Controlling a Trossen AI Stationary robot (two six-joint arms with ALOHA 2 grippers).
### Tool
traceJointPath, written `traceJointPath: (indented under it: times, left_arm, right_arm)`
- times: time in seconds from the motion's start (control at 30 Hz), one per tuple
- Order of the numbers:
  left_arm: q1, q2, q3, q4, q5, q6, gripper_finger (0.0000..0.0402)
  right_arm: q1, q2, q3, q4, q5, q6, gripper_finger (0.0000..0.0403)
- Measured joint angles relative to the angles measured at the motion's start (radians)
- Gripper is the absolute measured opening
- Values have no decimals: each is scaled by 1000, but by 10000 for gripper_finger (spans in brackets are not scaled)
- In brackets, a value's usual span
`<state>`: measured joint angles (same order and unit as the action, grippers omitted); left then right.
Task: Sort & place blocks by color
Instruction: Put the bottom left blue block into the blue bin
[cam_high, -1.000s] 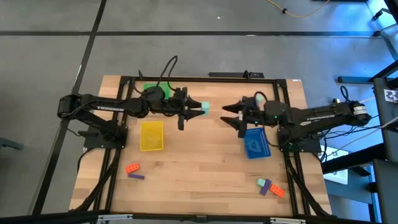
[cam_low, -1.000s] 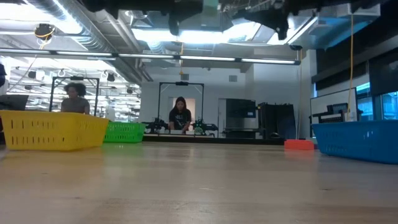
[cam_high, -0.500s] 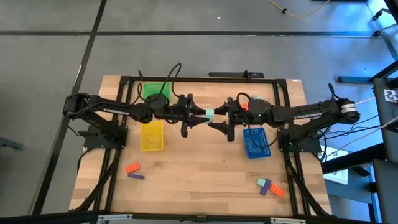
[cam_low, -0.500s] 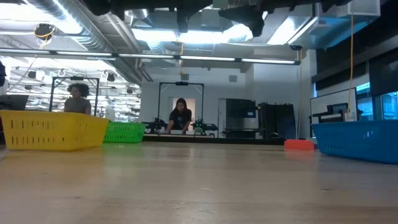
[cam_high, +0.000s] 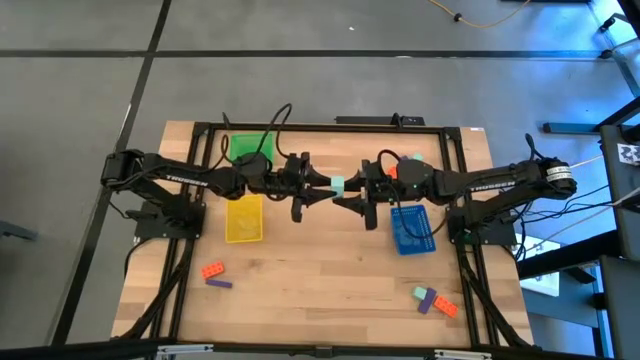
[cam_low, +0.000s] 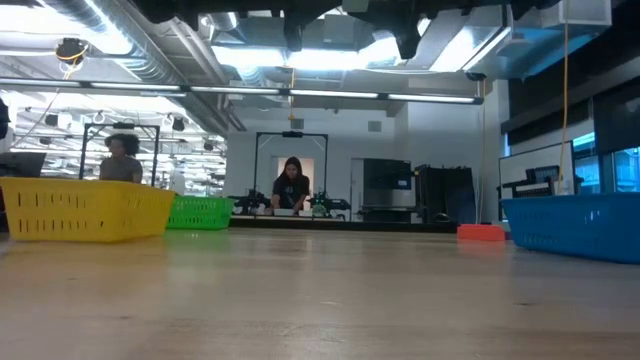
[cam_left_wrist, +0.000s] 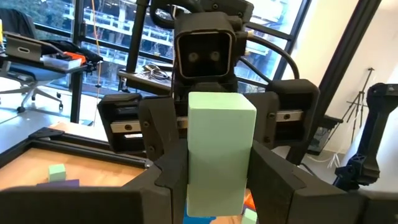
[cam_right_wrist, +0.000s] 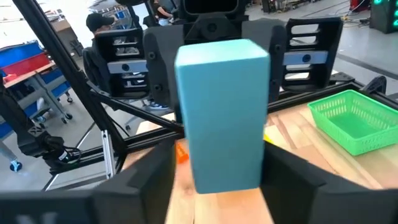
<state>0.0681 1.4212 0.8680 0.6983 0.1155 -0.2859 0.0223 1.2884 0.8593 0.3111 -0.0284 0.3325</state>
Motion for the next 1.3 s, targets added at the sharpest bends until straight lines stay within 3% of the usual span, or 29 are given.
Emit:
traceJointPath:
  times: [0.13, 0.33, 0.77, 1.03, 1.3]
  left_arm:
    - [0, 0, 0, 0, 8, -9, 124]
    - [-7, 0, 0, -1, 0, 0, 127]
    - [24, -21, -1, -44, 58, -51, 196]
    - [48, -160, -1, -259, 70, 26, 203]
    - [100, -385, -2, -500, 7, 128, 201]
  right_arm:
    - [0, 0, 0, 0, -9, -14, 137]
    - [-1, 0, 0, 0, -21, -38, 137]
    - [0, -16, 0, -23, -27, -47, 137]
    - [0, -159, -1, -262, 9, -83, 137]
    - [1, -374, -1, -682, 92, -41, 137]
